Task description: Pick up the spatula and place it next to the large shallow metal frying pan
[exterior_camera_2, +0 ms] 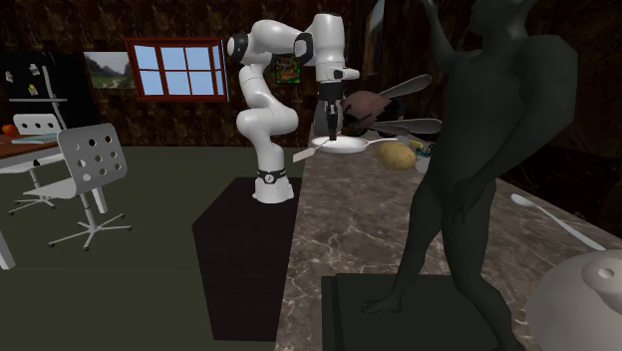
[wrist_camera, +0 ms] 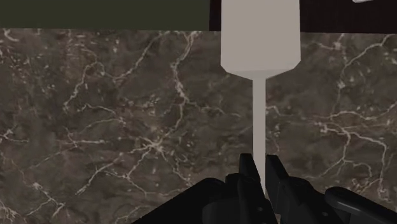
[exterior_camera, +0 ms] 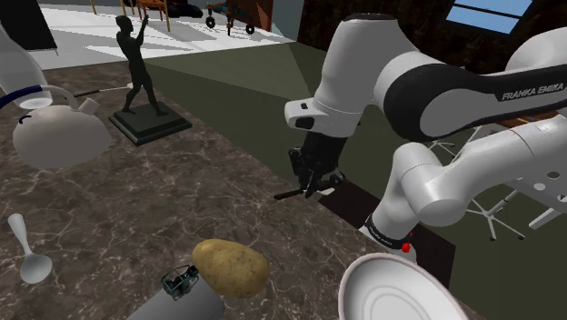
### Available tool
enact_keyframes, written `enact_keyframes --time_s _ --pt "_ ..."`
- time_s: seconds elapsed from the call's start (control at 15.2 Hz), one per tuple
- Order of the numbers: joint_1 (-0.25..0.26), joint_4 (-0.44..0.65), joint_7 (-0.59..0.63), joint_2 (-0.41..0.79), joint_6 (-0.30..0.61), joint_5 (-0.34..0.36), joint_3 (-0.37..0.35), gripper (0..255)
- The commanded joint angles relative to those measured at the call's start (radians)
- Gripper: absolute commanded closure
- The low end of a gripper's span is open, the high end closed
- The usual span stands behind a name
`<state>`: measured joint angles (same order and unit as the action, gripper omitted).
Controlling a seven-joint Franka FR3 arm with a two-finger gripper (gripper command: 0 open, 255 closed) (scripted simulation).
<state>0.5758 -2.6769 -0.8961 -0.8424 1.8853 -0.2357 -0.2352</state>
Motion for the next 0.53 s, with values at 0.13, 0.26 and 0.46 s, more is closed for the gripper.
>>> enact_keyframes --time_s 0.13,0.26,0.46 --pt "0.005 -0.047 -0.002 0.012 0.059 -0.012 -0.012 255" --pt "0.007 -0.071 -0.004 0.018 0.089 -0.018 -0.017 255" --pt "0.011 -0.104 -0.007 0.031 0.135 -0.026 -0.025 255"
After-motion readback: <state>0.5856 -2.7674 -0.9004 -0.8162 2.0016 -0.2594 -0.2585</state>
